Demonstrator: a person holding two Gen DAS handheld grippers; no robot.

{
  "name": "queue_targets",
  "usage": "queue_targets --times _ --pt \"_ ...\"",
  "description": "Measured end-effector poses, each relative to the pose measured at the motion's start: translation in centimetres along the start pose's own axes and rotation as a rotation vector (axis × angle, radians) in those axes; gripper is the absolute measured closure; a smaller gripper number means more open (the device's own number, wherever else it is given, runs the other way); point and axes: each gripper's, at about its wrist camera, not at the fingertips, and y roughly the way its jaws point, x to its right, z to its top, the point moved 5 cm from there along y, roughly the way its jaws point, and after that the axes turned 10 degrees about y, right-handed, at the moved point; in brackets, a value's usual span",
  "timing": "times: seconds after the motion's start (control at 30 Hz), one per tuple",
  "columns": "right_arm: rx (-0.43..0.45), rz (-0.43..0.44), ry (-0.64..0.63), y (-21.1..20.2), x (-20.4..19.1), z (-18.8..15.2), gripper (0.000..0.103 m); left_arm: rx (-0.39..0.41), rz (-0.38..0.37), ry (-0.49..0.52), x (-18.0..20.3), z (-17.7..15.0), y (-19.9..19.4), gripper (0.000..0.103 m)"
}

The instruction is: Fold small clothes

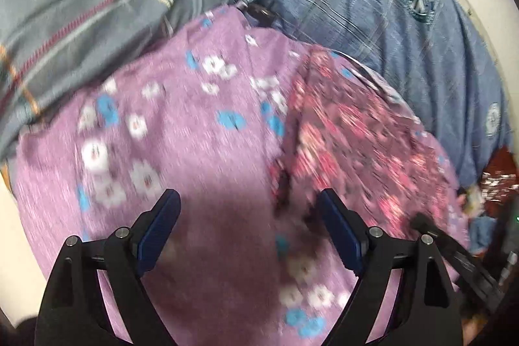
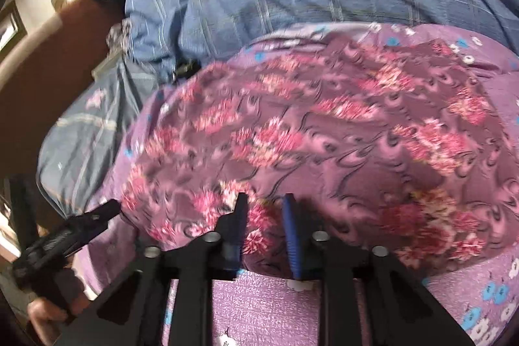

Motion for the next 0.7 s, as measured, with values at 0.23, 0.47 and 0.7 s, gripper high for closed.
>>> queue_targets --times 0.23,0.47,0.7 --pt "-0.075 0.001 0.086 2.2 1.4 -0.3 0.087 -0.067 -0.137 -0.045 3.2 -1.1 1.2 0.020" --pt "-0.082 0.029 0.092 1.8 1.8 -0.5 0.087 -0.034 -0.121 -0.135 3.3 0.8 3.7 0.019" --pt "-0.087 0.033 0.094 1.9 1.8 -0.4 0.087 -0.021 -0.118 -0.149 3.8 1.8 4.9 0.069"
